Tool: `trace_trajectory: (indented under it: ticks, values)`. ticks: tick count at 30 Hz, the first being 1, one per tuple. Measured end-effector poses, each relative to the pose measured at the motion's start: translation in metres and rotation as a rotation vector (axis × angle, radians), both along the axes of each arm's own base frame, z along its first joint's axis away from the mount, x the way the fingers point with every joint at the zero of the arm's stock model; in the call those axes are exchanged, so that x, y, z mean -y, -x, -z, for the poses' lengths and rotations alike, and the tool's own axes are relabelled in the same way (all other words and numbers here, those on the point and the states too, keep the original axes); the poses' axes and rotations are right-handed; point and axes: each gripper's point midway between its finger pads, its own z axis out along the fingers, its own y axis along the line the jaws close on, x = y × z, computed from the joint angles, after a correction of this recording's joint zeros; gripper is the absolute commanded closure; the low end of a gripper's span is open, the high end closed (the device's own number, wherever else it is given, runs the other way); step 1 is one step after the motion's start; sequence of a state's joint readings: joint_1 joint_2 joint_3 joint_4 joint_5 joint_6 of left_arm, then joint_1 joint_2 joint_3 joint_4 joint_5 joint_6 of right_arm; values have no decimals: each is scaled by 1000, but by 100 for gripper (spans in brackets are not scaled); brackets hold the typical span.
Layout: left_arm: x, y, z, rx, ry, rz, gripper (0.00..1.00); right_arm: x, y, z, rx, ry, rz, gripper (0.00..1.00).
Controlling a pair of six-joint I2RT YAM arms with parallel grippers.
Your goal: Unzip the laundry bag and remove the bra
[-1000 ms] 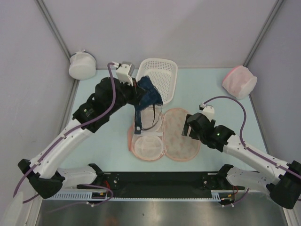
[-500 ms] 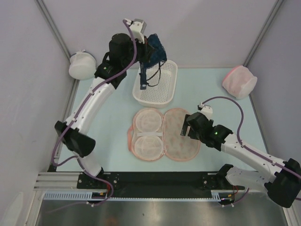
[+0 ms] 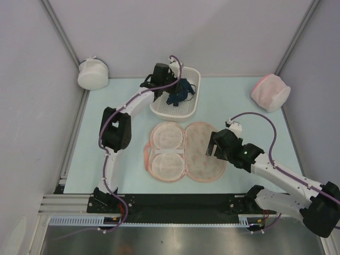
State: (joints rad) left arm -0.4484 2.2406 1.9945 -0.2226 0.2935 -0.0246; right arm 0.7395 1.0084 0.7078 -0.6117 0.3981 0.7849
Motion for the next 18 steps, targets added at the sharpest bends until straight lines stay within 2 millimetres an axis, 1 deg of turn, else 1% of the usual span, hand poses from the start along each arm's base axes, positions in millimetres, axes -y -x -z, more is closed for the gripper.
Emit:
trace_trajectory:
  ticks: [2,3,4,5,6,7,8,9,10,11,12,13,14,17,18]
  values:
    - [-4,8,30,-57,-31,3,100,0,0,0,0,-4,0,10]
    - [-7,13,41,-81,-44,3,100,0,-1,0,1,-5,1,10]
    - [-10,18,52,-101,-55,1,99,-1,-1,0,2,-11,-1,10]
    - [-12,23,59,-119,-63,0,94,-2,-1,-1,2,-14,-3,10]
    - [-16,28,67,-140,-72,-5,78,-4,-2,-1,3,-19,-5,10]
    - [-19,33,72,-157,-81,-13,70,-5,-2,-1,2,-24,-7,10]
    - [-23,37,76,-173,-89,-25,60,-6,-3,0,1,-27,-10,10]
    - [-25,39,77,-181,-95,-37,36,-8,-3,0,-1,-30,-13,10]
    - [-28,40,76,-190,-100,-56,27,-10,-4,1,-4,-33,-16,11]
    - [-31,39,74,-191,-104,-72,21,-11,-4,2,-7,-36,-20,11]
    - [-34,39,71,-191,-108,-94,11,-11,-4,2,-8,-36,-21,10]
    - [-37,38,67,-187,-112,-117,4,-12,-4,3,-9,-38,-22,10]
    - [-42,39,61,-178,-116,-138,0,-12,-4,2,-9,-39,-23,10]
    - [-54,44,38,-153,-125,-189,0,-13,-5,2,-6,-42,-23,10]
    - [-57,45,26,-136,-122,-201,0,-13,-5,1,-4,-42,-24,10]
